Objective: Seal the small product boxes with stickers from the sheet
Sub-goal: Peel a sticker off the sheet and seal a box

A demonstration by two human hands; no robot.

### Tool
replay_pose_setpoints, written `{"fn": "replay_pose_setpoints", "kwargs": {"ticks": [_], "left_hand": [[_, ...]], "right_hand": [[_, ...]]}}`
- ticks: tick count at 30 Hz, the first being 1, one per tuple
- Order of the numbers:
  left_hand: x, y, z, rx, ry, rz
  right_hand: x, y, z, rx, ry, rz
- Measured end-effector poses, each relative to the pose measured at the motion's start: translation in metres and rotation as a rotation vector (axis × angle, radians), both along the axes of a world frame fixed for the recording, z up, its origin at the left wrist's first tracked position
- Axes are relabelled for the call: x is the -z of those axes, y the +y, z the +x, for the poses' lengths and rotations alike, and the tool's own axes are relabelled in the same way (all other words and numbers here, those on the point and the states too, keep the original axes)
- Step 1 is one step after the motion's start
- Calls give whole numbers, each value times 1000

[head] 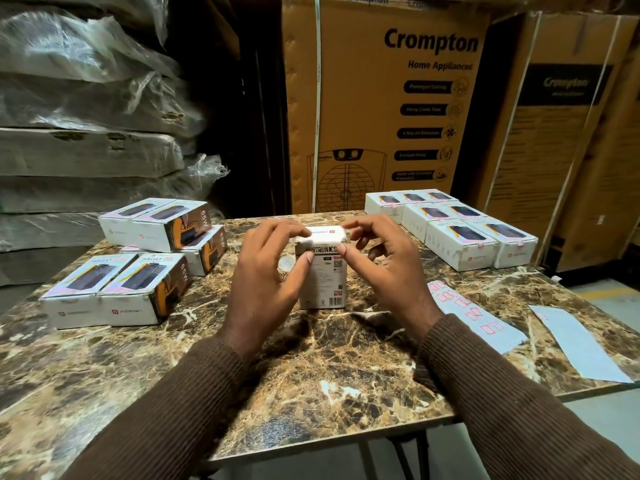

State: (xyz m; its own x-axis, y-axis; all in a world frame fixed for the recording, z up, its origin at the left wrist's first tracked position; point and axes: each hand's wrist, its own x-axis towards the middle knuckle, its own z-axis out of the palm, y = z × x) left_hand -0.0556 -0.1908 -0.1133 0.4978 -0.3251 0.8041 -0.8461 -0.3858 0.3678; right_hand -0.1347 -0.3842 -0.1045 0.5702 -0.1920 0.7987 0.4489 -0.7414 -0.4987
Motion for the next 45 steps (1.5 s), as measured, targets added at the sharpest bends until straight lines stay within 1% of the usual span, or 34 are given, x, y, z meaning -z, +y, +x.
{"fn": "replay_pose_setpoints", "kwargs": {"ticks": [3, 5, 8, 10, 13, 15, 19, 21, 23, 26, 28, 31, 34, 36, 41, 45], "left_hand": [[-1, -2, -7, -3, -84, 6], [0, -4, -13, 32, -174, 40], [4, -14, -25, 193, -295, 160], [8, -23, -35, 331, -324, 313], [14, -37, -49, 447, -216, 550], [17, -45, -54, 470, -155, 617], [17, -68, -61, 523, -50, 728], [17, -78, -65, 519, -65, 763], [17, -86, -67, 501, -89, 764], [18, -92, -64, 503, -65, 779], [18, -90, -61, 512, -25, 767], [17, -86, -56, 522, 32, 742], [17, -84, -52, 510, 56, 726], [18, -84, -51, 495, 63, 725], [18, -83, -52, 491, 45, 722], [17, -83, -52, 499, 48, 710]], "right_hand": [[-6, -4, -5, -20, -59, 136], [-10, -11, -7, -18, -114, 295], [-17, -27, -12, -9, -157, 560], [-25, -44, -18, -13, -97, 675], [-27, -74, -33, -23, 130, 684], [-21, -88, -44, -21, 230, 639], [-12, -104, -68, -8, 289, 620], [-10, -110, -79, 10, 299, 614], [-7, -116, -90, 27, 330, 565], [-1, -129, -103, 68, 419, 434], [2, -139, -111, 120, 506, 262], [3, -146, -119, 254, 656, -73], [2, -145, -121, 251, 729, -252], [2, -143, -118, 235, 734, -324], [8, -136, -110, 140, 723, -398], [7, -132, -106, 136, 744, -452]]}}
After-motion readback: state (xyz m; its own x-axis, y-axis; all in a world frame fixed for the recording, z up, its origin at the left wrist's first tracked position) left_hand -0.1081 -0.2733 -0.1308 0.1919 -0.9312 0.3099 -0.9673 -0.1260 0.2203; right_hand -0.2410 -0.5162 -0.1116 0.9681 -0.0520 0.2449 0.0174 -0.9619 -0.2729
